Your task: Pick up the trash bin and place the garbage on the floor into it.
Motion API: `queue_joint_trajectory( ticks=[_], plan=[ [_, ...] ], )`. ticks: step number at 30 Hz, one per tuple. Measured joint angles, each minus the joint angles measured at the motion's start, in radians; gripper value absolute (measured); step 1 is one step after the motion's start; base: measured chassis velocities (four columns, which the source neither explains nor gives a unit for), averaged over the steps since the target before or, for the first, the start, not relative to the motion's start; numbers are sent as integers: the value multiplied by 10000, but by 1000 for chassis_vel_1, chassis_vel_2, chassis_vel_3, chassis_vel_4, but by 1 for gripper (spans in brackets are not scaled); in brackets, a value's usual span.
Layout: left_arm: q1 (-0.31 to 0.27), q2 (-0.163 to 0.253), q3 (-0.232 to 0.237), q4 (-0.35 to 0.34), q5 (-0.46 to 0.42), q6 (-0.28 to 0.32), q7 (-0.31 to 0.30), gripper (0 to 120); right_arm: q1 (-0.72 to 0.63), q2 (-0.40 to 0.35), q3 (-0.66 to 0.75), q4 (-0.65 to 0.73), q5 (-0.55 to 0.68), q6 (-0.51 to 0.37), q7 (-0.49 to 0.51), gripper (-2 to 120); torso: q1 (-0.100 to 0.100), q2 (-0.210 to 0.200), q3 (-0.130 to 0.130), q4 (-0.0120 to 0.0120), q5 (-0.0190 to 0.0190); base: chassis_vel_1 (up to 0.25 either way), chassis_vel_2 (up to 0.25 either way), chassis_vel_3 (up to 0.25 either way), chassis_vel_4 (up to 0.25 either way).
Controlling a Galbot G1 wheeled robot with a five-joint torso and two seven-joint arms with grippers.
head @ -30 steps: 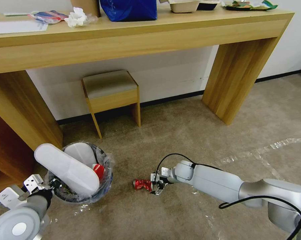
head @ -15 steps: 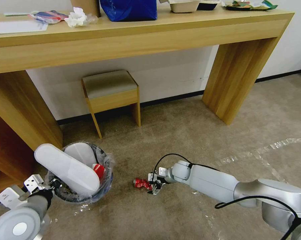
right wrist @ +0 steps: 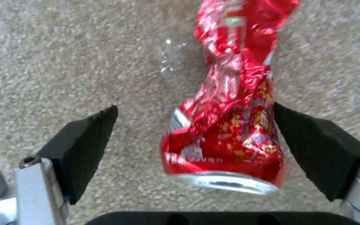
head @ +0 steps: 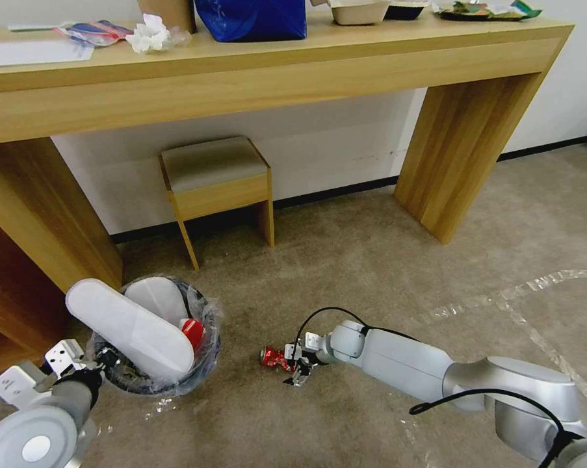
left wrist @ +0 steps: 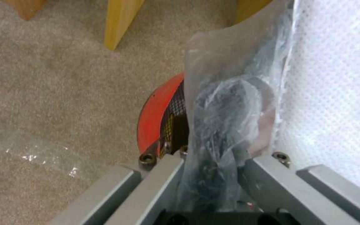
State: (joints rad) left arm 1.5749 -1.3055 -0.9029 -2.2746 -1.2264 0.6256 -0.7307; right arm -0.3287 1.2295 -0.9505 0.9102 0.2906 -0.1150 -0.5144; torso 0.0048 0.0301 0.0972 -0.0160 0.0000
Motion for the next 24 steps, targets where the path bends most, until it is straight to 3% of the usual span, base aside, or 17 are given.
queue_joint_trajectory(
  ticks=[7, 12, 16, 24],
  plan=[
    [-26, 27, 23, 15, 4, -4, 0, 0, -112, -113, 91, 17, -26, 35, 5, 93, 0, 0, 0, 0, 0, 0, 0, 0, 0],
    [-56, 48, 45, 50, 7, -5, 0, 0, -121, -235, 155, 76, -35, 46, 37, 82, 0, 0, 0, -1, 0, 0, 0, 0, 0],
    [-99, 52, 63, 114, 13, -5, -2, 0, -114, -336, 191, 163, -35, 50, 55, 63, 0, 0, 0, -1, 0, 0, 0, 0, 0],
    [-111, 15, 69, 168, 52, -5, -2, 0, 31, -391, 191, 229, -18, 83, 112, 59, 0, 0, 0, -1, 0, 0, 0, 0, 0]
  ],
)
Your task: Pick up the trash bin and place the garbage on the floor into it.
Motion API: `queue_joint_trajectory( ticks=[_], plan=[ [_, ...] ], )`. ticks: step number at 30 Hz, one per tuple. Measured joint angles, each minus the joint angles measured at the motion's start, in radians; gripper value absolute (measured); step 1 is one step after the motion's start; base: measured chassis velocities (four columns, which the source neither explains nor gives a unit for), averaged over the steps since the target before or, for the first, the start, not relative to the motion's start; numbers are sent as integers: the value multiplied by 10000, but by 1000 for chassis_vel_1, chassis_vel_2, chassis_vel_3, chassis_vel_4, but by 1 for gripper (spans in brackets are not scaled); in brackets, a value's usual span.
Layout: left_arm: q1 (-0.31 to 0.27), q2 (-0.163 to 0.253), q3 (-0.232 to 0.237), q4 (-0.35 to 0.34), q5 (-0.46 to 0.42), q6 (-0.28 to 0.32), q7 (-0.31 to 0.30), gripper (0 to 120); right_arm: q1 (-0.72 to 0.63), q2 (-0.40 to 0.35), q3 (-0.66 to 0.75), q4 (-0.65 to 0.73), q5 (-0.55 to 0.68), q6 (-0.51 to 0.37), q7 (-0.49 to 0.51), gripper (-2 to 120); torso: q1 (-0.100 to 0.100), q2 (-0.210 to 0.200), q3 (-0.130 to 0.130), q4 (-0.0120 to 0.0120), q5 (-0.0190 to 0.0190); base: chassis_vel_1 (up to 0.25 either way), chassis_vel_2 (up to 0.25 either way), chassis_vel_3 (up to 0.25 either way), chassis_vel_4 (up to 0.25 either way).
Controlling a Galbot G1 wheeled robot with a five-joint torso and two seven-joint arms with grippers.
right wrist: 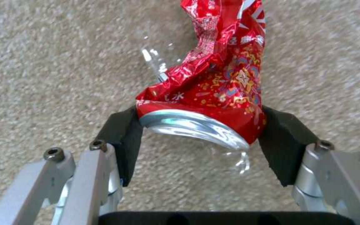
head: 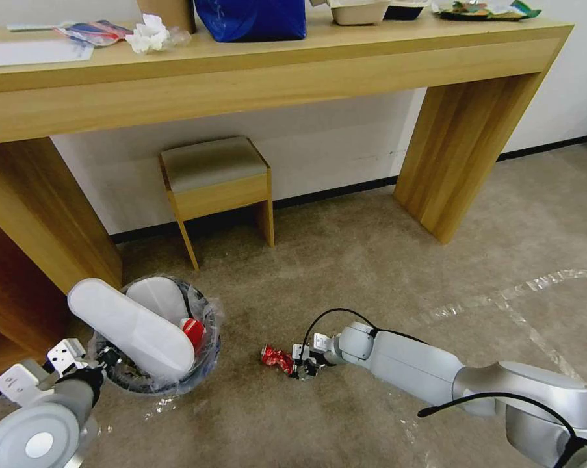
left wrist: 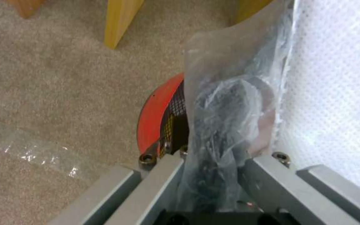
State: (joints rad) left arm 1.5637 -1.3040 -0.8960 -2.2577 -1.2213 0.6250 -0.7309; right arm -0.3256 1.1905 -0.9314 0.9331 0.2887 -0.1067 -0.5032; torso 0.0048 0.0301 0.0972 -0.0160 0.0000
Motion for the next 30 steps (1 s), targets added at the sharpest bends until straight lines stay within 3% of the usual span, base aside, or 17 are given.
queue_joint_trajectory(
  ticks=[17, 30],
  plan=[
    [20, -17, -12, -12, 25, 0, -5, 0, -75, 275, 46, -233, -27, 291, 21, 59, 0, 0, 1, 1, 0, 0, 0, 0, 0],
    [-49, 46, 18, 103, 23, -3, -6, 0, -203, -741, 413, 628, 199, 370, 269, 59, 0, 0, 0, 0, 1, 0, 0, 0, 0]
  ],
)
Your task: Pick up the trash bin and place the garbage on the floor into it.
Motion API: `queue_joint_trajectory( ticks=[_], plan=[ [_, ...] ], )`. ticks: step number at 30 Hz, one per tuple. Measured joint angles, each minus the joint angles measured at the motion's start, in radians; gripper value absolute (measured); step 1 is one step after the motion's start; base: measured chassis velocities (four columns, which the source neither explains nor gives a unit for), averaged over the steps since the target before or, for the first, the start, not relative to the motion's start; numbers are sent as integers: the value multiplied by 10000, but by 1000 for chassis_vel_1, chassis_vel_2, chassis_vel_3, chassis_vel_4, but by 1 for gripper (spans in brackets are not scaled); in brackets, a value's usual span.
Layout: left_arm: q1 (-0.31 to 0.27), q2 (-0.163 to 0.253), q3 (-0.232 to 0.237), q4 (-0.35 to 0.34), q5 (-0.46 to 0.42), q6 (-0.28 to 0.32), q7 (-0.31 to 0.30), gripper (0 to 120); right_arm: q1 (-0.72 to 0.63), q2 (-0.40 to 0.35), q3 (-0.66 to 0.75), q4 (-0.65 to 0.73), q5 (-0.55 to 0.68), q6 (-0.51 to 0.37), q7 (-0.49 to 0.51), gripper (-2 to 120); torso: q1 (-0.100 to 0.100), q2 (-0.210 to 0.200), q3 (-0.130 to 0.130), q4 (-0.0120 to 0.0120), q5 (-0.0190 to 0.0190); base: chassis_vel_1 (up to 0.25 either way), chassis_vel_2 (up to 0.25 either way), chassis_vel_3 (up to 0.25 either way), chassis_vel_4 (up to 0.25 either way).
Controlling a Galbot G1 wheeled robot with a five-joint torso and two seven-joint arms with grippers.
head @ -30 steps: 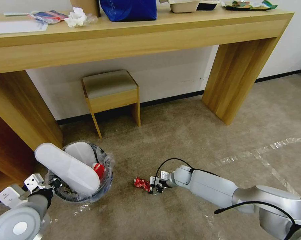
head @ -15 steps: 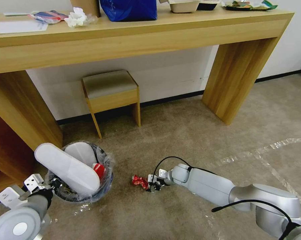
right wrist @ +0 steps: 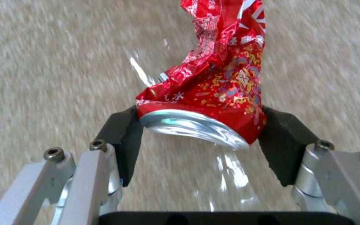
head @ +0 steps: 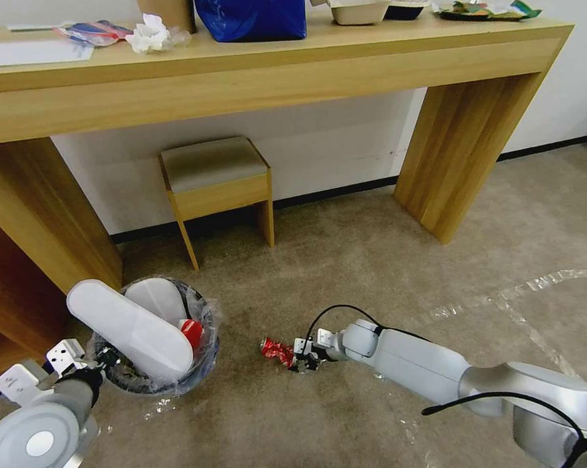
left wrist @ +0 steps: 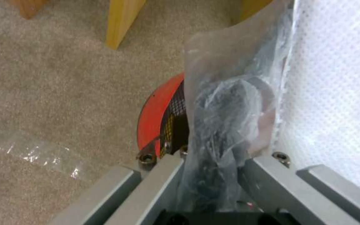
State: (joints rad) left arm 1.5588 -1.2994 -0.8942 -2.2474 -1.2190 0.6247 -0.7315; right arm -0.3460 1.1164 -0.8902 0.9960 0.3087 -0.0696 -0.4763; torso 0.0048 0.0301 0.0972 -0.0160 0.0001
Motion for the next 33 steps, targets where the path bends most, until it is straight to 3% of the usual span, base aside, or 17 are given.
queue_joint_trajectory(
  ticks=[14, 25, 33],
  plan=[
    [94, 160, 24, -184, -31, 30, -15, 0, -212, -1727, 891, 2224, 635, -7, 596, 59, 0, 0, 0, 0, 1, 0, 0, 0, 0],
    [-3, 204, 130, -158, -42, 57, -37, 0, -471, -2452, 1559, 3565, 936, 50, 709, 59, 0, 0, 0, -1, -1, 0, 0, 0, 0],
    [-12, 226, 217, -121, -45, 66, -35, 0, -167, -3188, 2069, 5302, 1536, -158, 819, 59, 0, 1, 0, 0, -1, 0, 0, 0, 0]
  ],
)
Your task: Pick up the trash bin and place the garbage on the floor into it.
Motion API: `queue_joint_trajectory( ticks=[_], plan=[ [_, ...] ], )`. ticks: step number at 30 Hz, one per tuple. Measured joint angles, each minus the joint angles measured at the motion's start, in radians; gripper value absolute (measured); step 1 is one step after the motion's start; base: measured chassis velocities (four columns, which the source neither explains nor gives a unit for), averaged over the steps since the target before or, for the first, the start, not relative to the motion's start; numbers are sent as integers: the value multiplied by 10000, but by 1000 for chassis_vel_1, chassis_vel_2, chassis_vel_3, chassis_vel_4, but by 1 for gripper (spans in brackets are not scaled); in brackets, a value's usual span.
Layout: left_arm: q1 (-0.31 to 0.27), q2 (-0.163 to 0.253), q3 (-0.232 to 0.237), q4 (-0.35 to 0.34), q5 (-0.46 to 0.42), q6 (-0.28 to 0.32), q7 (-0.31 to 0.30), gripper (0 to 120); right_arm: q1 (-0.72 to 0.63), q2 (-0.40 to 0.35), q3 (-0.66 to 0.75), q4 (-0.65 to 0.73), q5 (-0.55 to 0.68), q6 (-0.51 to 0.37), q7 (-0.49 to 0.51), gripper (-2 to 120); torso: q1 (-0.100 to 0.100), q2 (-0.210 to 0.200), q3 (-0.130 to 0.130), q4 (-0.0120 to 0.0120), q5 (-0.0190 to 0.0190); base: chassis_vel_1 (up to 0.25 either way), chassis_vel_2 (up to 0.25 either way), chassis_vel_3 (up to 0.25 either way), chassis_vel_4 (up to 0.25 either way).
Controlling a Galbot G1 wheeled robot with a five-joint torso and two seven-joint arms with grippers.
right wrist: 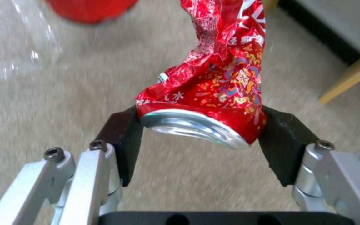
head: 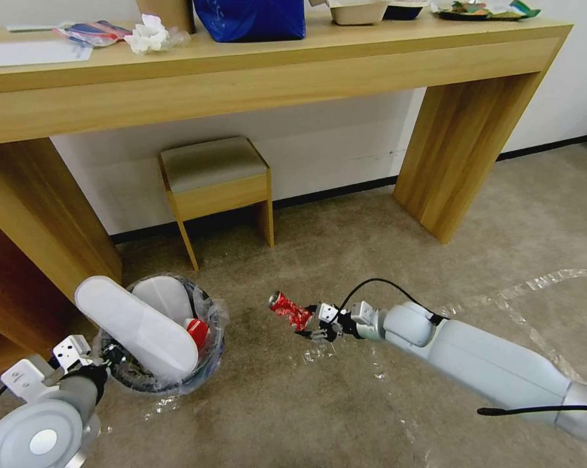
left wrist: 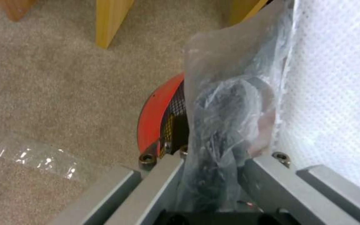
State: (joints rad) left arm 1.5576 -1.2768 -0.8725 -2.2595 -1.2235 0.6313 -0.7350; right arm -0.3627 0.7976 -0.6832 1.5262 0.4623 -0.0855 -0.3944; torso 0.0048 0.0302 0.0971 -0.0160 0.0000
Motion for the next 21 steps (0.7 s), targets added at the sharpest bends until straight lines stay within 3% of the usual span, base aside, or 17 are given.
queue_joint_trajectory(
  ticks=[12, 21],
  plan=[
    [-36, 45, 68, -7, 5, 9, 15, 0, 1212, -359, 431, 2583, 1289, -626, 643, 59, 0, 0, 0, 0, -2, 0, 0, 0, 0],
    [-76, 60, 118, -7, 4, 22, 22, 0, 1780, 321, 431, 3306, 2571, -931, 1300, 59, 0, -1, 0, 0, -2, 0, 0, 0, 0]
  ],
)
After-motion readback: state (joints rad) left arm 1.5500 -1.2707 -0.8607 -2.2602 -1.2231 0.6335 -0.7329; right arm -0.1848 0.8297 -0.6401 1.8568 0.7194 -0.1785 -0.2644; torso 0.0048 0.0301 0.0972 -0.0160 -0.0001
